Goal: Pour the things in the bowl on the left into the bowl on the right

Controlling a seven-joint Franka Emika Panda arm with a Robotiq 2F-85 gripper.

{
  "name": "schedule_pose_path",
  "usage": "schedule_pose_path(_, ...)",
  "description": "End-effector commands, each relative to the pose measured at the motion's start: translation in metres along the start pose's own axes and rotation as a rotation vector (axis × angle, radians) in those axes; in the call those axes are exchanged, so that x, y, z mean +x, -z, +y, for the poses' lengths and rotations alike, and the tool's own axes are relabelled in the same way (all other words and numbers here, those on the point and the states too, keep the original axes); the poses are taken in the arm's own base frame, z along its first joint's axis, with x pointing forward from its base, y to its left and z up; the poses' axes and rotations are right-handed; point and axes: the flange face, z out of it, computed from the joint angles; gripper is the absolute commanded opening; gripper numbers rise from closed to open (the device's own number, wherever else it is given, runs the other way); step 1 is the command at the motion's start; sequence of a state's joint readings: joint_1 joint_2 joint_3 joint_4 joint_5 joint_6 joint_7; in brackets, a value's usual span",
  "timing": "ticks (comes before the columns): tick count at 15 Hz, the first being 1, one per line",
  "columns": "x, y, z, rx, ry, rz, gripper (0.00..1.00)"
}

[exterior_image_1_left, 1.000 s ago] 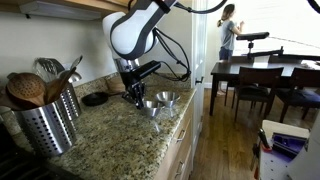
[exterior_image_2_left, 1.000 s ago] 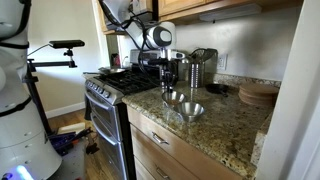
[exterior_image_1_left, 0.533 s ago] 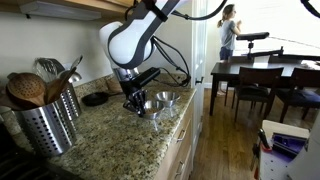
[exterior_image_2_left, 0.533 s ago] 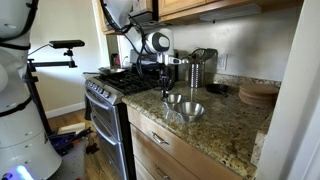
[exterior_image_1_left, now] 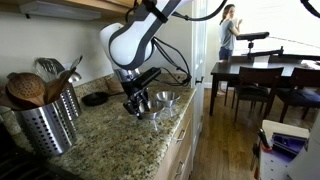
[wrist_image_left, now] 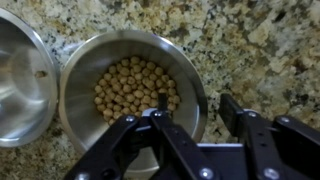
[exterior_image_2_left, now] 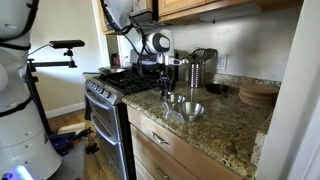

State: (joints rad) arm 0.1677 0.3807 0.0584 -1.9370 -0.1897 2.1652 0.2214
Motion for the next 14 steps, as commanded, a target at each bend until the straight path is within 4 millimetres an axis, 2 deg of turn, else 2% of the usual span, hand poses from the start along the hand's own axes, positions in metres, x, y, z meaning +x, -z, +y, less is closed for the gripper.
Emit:
schedule_pose_path(1, -0.002, 0.003, 0.000, -0.050, -0.011, -0.008, 0.88)
schedule_pose_path(4, 0.000, 0.002, -0.003, -0.064, 0.006, -0.007, 1.00)
schedule_pose_path(14, 0.000, -0.004, -0.011, -0.093, 0.030, -0.015, 1.00)
